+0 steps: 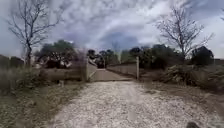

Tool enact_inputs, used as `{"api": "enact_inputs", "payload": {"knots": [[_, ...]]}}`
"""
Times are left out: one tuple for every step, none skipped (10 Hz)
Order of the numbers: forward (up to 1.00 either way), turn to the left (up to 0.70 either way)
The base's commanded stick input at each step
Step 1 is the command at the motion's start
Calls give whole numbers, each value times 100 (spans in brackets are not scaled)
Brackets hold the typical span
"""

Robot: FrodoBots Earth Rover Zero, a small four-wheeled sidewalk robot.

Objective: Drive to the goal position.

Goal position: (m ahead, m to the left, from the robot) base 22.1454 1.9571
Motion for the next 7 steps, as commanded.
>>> {"api": "enact_inputs", "payload": {"knots": [[50, 0], [50, 0], [50, 0], [50, 0], [50, 0], [50, 0], [50, 0]]}}
